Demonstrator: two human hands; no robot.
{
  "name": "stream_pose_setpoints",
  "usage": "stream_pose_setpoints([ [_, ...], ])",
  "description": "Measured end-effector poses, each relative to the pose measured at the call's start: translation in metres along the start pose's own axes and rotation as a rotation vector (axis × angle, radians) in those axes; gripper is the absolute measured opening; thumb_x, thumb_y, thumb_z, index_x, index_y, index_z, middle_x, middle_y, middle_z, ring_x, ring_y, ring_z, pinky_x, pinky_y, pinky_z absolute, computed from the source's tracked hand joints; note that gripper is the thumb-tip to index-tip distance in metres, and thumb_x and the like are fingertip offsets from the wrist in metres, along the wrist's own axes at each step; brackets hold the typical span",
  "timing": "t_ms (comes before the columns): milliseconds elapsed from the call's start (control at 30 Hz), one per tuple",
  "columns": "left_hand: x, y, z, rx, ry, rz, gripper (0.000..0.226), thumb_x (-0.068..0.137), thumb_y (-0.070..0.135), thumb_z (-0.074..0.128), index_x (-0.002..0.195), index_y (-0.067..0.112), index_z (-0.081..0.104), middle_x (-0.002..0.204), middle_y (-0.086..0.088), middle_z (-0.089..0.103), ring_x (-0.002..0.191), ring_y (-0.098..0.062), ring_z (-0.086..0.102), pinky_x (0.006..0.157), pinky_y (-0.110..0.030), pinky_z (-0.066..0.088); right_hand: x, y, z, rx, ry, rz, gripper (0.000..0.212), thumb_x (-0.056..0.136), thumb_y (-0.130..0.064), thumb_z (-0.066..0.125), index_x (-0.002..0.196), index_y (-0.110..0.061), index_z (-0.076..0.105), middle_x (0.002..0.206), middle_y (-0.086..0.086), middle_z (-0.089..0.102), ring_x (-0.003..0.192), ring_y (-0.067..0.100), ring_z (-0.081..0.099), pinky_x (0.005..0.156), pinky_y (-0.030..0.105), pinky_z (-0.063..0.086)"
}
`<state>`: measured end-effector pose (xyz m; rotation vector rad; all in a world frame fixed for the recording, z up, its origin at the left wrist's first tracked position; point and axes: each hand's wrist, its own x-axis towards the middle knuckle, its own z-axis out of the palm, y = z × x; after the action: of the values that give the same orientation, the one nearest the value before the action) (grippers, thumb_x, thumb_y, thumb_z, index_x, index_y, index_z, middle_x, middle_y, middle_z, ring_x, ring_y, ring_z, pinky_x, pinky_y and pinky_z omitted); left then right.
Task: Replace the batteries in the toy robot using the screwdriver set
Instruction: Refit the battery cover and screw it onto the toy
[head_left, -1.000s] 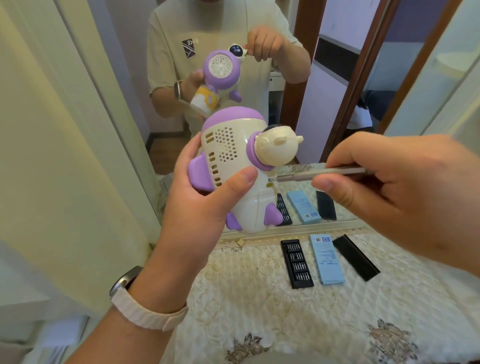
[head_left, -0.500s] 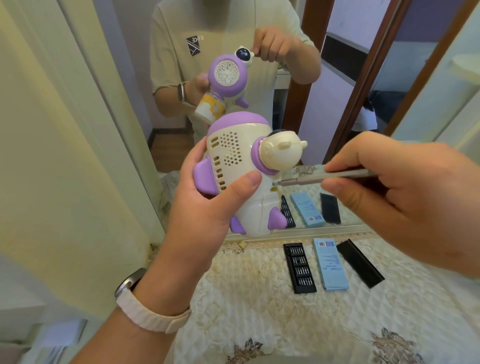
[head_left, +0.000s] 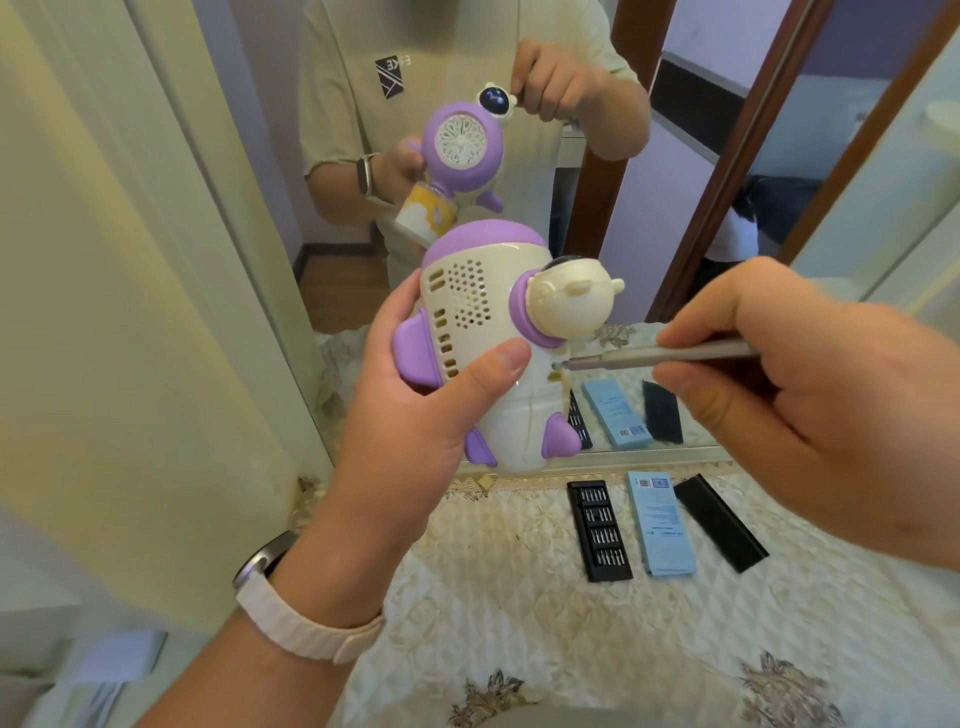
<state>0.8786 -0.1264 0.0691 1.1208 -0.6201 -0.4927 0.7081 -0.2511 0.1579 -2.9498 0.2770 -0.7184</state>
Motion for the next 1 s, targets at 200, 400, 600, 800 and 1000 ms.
stream_pose_setpoints([
  [200,0.001,-0.001,-0.001,0.011,0.004,-0.012,0.077,0.068,0.032,0.082,0.138,0.030,0.050,0.119,0.001,0.070,0.106,-0.017,0.070,0.076,-0.027,0.058,0.004,0.000,-0.002,-0.064,0.003,-0.020,0.031,0.094,-0.040,0.045,0.086,-0.014,0.060,0.048,-0.012,0.041,0.038,0.011,0.042,0.037,0.023,0.038],
  [400,0.001,-0.002,0.000,0.024,0.004,-0.025,0.078,0.068,0.032,0.082,0.140,0.029,0.049,0.121,0.000,0.070,0.107,-0.017,0.070,0.076,-0.027,0.058,0.004,0.007,0.003,0.034,-0.016,-0.017,0.026,0.089,-0.045,0.047,0.100,-0.021,0.049,0.055,-0.012,0.048,0.049,0.016,0.050,0.045,0.028,0.040],
  [600,0.002,-0.005,0.001,0.022,0.014,-0.046,0.077,0.070,0.026,0.084,0.138,0.031,0.049,0.119,0.002,0.071,0.106,-0.017,0.070,0.075,-0.027,0.059,0.003,0.008,0.006,0.028,-0.035,0.010,0.026,0.095,-0.042,0.045,0.092,-0.018,0.054,0.050,-0.016,0.044,0.046,0.015,0.047,0.039,0.025,0.036],
  [800,0.000,-0.006,0.002,0.043,-0.005,-0.059,0.075,0.074,0.025,0.080,0.141,0.029,0.049,0.122,-0.003,0.069,0.108,-0.023,0.070,0.076,-0.031,0.059,0.004,0.013,0.006,-0.010,-0.045,-0.006,0.034,0.094,-0.047,0.044,0.088,-0.017,0.059,0.049,-0.014,0.046,0.039,0.003,0.040,0.041,0.015,0.031],
  [1000,0.001,-0.005,0.002,0.046,-0.014,-0.052,0.075,0.076,0.021,0.081,0.144,0.022,0.047,0.126,-0.010,0.067,0.110,-0.027,0.068,0.077,-0.032,0.059,0.000,0.018,0.007,0.095,-0.055,-0.021,0.014,0.091,-0.037,0.048,0.097,-0.025,0.046,0.055,-0.014,0.049,0.062,0.009,0.051,0.055,0.019,0.042],
])
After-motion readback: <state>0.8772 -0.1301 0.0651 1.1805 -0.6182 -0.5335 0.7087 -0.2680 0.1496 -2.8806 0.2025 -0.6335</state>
